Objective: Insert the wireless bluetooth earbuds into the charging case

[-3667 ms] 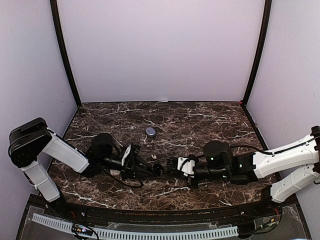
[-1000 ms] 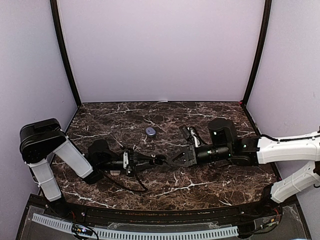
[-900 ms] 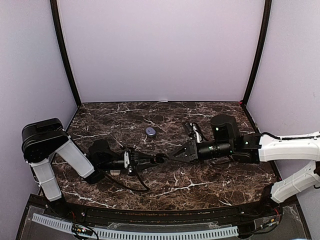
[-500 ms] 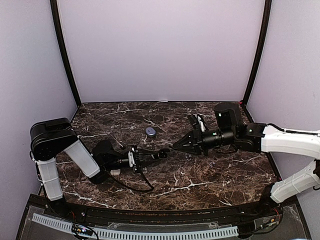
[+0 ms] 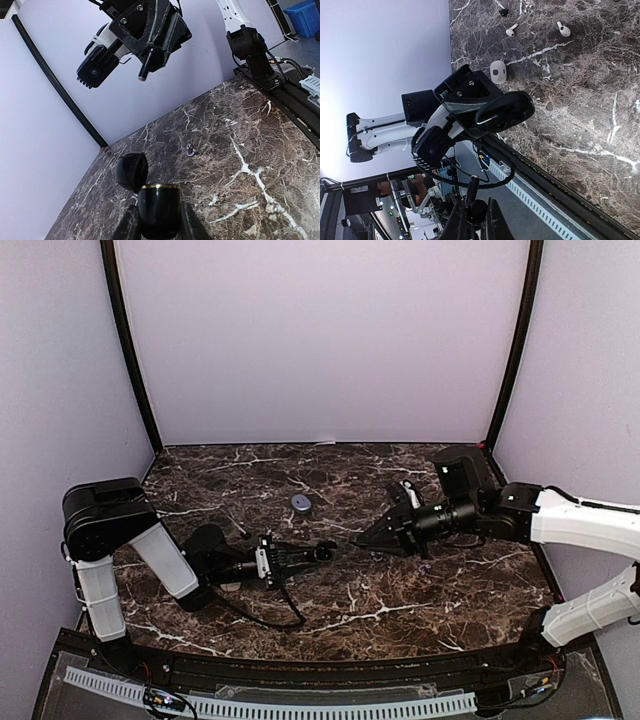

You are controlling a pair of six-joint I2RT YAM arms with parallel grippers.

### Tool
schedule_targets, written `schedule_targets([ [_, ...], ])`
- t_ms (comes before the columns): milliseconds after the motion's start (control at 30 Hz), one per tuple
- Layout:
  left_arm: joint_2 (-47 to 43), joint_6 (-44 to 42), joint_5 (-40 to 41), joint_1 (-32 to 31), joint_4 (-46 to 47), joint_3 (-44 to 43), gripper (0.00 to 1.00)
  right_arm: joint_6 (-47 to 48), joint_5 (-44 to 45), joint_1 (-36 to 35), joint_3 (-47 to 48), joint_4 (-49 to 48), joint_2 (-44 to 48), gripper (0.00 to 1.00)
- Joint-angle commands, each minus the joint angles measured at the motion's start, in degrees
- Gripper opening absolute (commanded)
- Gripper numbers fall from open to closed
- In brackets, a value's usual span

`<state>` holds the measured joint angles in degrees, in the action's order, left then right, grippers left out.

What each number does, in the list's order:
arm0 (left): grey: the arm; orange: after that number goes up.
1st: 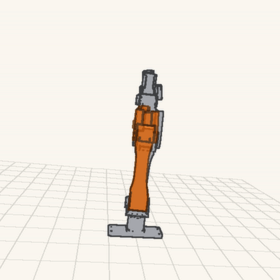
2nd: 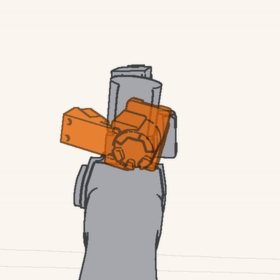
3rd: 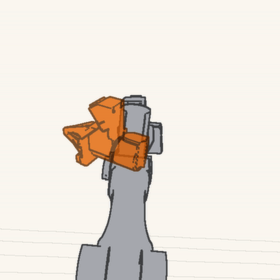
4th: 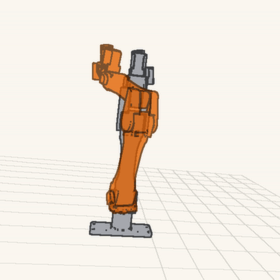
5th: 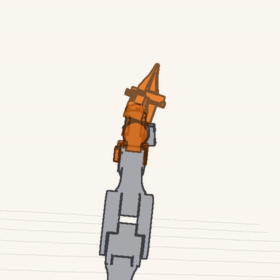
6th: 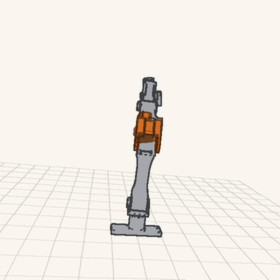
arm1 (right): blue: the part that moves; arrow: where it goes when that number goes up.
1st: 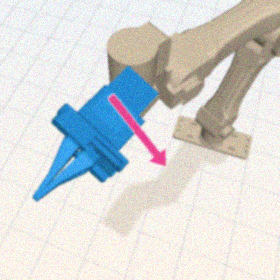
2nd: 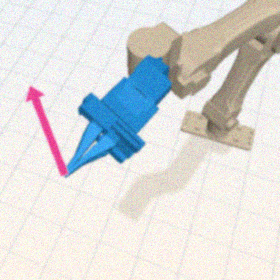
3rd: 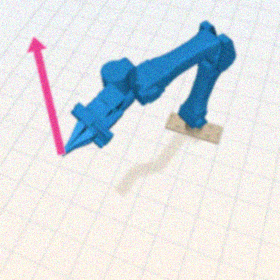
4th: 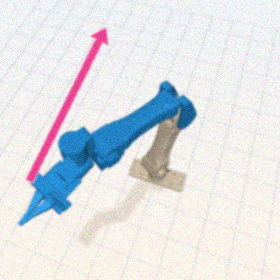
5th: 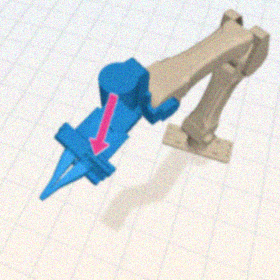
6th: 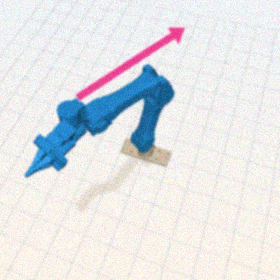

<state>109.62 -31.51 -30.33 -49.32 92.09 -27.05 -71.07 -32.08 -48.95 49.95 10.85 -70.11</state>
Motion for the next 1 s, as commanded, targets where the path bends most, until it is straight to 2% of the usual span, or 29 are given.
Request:
schedule_targets([
  [0,0.56,-1.34,0.84,-0.43,8.66,0.07,0.18,-2.03,-2.51,0.68,1.21,0.68,0.57,0.00],
  [133,1.26,-1.45,0.58,-0.51,8.42,-1.15,0.18,-0.98,-6.09,0.67,3.75,2.89,-3.14,0.00],
  [400,2.26,-1.93,1.25,-1.11,7.22,-3.01,0.17,-3.14,-7.97,0.51,4.88,-0.21,-5.71,0.00],
  [633,2.61,-2.22,2.03,-1.86,7.42,-4.02,0.17,-7.09,-5.46,0.35,1.12,-6.59,-6.21,0.00],
  [967,2.58,2.11,4.23,-3.14,10.83,-4.30,0.17,-9.36,-1.71,0.18,-2.84,-14.54,-7.24,0.00],
])
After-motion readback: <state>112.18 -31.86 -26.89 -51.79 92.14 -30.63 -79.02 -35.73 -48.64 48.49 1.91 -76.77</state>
